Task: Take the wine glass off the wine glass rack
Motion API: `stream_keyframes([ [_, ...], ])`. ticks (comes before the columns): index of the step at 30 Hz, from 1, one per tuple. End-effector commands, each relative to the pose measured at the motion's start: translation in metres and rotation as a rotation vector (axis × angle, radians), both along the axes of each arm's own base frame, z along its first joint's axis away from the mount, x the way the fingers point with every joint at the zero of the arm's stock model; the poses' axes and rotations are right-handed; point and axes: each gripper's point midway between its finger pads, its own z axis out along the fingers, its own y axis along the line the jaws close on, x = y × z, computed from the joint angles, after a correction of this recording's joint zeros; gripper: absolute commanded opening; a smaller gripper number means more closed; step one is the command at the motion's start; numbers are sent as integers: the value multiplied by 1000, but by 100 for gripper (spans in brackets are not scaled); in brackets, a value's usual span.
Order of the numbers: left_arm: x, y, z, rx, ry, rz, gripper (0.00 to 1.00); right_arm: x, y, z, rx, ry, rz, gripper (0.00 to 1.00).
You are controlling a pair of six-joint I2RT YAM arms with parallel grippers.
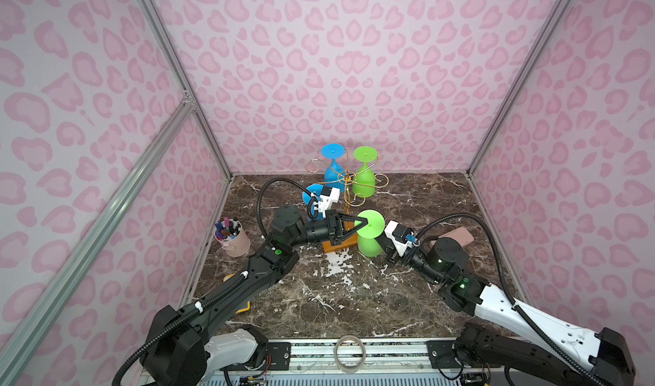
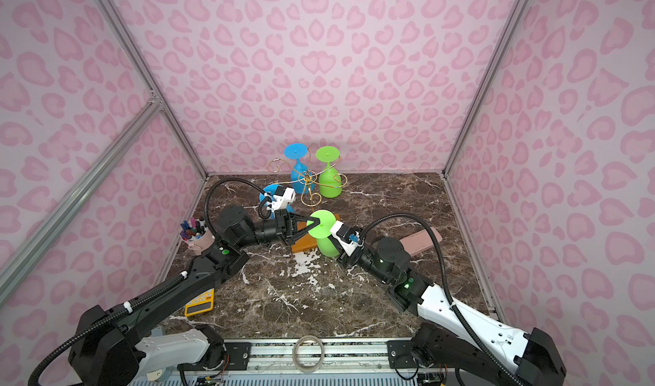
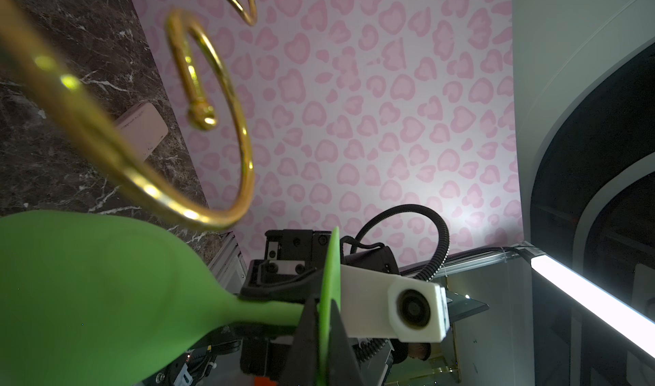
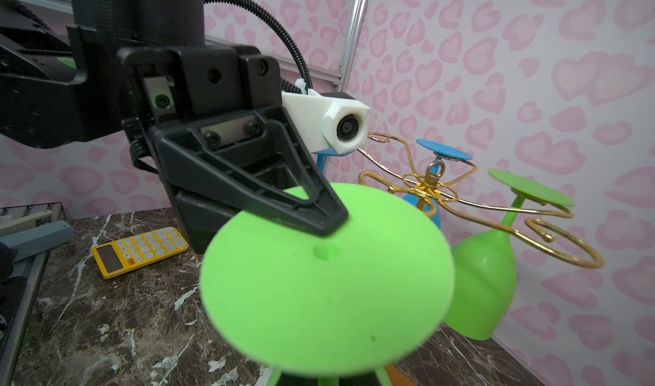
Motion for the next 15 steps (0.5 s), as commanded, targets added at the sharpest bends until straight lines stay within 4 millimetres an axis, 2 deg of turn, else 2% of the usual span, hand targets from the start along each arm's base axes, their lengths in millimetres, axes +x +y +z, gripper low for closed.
stream_keyframes([
  [1, -9, 7, 29, -86, -75, -47, 4, 3, -4, 0, 29, 44, -26, 19],
  [4, -2, 24, 38, -139, -73, -21, 4, -2, -15, 9, 72, 54, -24, 36],
  [8, 3, 48, 61, -226, -96, 10, 4, -3, -48, 34, 258, 83, -9, 53],
  [11, -1, 58, 81, -281, -127, 9, 4, -4, -76, 49, 401, 111, 12, 57],
  [15, -8, 62, 100, -311, -178, -1, 4, -8, -98, 62, 556, 154, 88, 55],
])
